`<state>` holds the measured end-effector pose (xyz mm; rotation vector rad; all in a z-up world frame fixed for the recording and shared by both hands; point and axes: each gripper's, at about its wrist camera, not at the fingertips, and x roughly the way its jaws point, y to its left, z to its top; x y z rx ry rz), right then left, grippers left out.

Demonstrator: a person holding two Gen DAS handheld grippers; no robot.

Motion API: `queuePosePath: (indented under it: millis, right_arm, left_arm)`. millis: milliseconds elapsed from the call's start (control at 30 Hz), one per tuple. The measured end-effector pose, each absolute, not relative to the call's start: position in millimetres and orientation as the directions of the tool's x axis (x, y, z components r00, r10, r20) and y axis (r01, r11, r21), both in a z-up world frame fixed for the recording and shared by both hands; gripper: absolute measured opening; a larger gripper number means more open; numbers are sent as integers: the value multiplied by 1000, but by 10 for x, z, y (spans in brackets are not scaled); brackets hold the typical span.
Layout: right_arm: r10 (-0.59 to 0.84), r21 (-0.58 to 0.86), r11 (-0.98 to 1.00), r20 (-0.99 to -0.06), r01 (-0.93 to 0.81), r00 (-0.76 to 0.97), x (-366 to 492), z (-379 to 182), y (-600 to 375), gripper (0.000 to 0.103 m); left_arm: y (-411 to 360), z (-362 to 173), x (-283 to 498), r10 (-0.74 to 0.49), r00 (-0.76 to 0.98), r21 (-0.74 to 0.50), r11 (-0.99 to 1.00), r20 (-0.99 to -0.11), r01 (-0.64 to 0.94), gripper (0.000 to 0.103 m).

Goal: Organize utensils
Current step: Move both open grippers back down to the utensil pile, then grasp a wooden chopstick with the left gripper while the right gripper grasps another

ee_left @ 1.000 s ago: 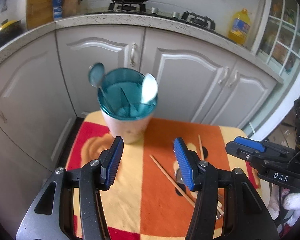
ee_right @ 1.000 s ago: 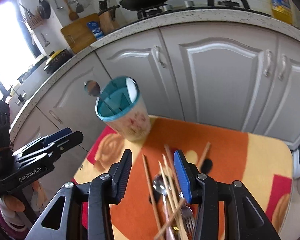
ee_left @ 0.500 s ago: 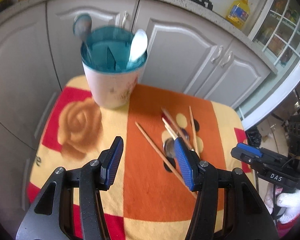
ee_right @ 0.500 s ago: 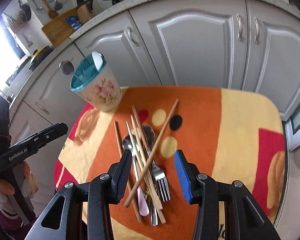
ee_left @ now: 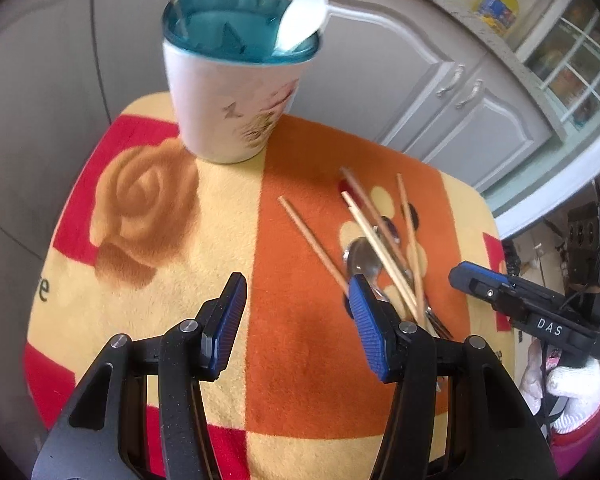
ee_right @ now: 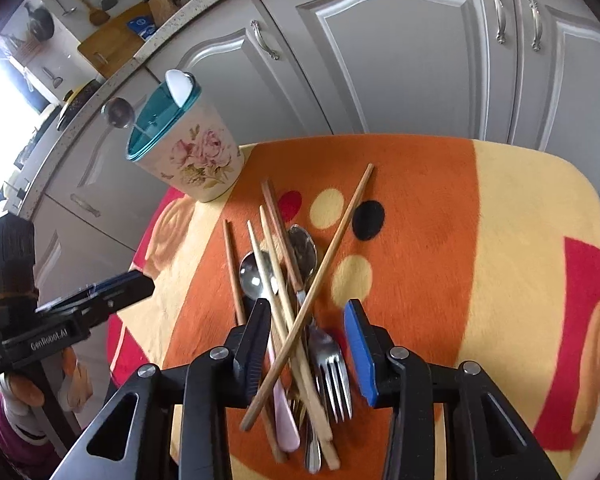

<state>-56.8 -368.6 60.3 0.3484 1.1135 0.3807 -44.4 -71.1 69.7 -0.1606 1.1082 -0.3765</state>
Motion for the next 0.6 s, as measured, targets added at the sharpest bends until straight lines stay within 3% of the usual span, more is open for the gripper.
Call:
queuePosePath:
  millis: [233,500,600]
  right_arm:
    - [451,438,891,-818,-120,357,-265,472,-3622,37]
    - [409,392,912,-850,-119,332,106,366,-3663,37]
    - [406,386,914,-861,-127,306,211,304,-3646,32]
  left_arm:
    - [-766,562,-250,-363,362,-327,932,-859,159,53]
    - [-1036,468,-75,-276,340,-241,960,-899,142,53]
    - [-1086,412,-32,-260,321,-230,965,-911,129,53]
